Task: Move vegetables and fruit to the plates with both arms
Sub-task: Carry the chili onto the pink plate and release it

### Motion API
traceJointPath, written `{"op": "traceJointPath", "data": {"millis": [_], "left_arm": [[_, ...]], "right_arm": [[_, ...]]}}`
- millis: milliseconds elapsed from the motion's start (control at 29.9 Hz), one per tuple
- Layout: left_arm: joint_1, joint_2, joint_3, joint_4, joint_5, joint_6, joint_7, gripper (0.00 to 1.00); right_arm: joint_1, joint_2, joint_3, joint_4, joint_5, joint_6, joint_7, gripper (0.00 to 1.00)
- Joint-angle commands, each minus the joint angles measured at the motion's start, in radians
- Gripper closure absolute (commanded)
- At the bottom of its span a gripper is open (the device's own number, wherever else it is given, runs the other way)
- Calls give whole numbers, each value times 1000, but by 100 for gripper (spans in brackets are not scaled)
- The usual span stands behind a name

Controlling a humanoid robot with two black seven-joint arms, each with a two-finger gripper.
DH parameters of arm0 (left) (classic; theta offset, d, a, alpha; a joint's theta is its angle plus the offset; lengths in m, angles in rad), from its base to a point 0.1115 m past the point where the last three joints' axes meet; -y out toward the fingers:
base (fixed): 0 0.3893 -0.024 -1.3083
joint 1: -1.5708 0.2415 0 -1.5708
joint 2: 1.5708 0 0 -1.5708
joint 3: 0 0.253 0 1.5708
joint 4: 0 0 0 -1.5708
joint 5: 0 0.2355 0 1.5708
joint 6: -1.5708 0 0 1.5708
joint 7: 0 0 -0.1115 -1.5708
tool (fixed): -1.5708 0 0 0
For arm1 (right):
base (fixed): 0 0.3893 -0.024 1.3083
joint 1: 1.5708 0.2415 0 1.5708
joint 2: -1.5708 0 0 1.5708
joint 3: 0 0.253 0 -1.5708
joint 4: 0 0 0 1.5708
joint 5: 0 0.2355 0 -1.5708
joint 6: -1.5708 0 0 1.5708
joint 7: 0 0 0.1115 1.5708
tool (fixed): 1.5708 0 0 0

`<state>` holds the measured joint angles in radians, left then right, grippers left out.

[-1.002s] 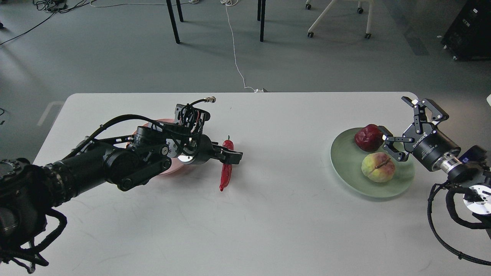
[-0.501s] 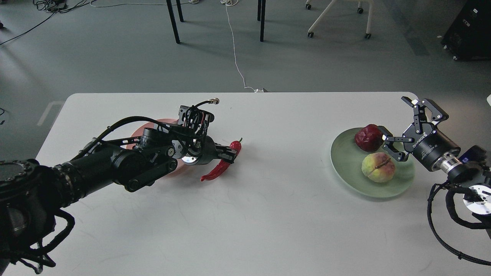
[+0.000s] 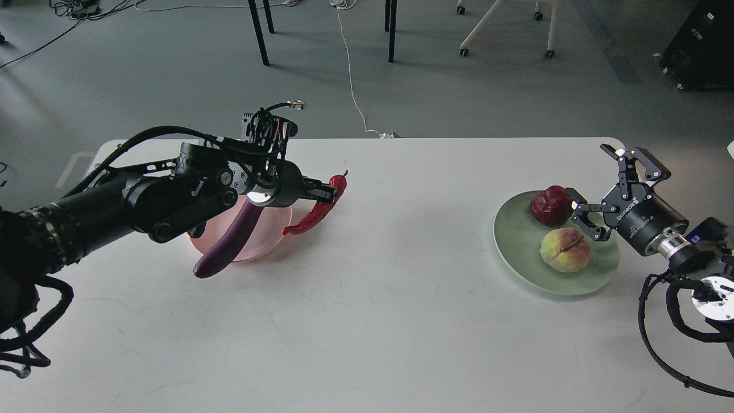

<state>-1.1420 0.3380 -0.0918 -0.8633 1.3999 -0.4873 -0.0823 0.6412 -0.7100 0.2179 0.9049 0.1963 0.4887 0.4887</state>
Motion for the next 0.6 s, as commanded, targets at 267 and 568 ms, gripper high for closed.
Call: {"op": "traceJointPath", "data": {"millis": [267, 568], "left_arm": [[34, 210, 29, 4, 10, -1, -60, 88], [80, 240, 34, 87, 73, -1, -132, 76]], "right_arm": [[3, 12, -2, 0, 0, 0, 0, 3], [3, 12, -2, 0, -1, 0, 0, 3]]}}
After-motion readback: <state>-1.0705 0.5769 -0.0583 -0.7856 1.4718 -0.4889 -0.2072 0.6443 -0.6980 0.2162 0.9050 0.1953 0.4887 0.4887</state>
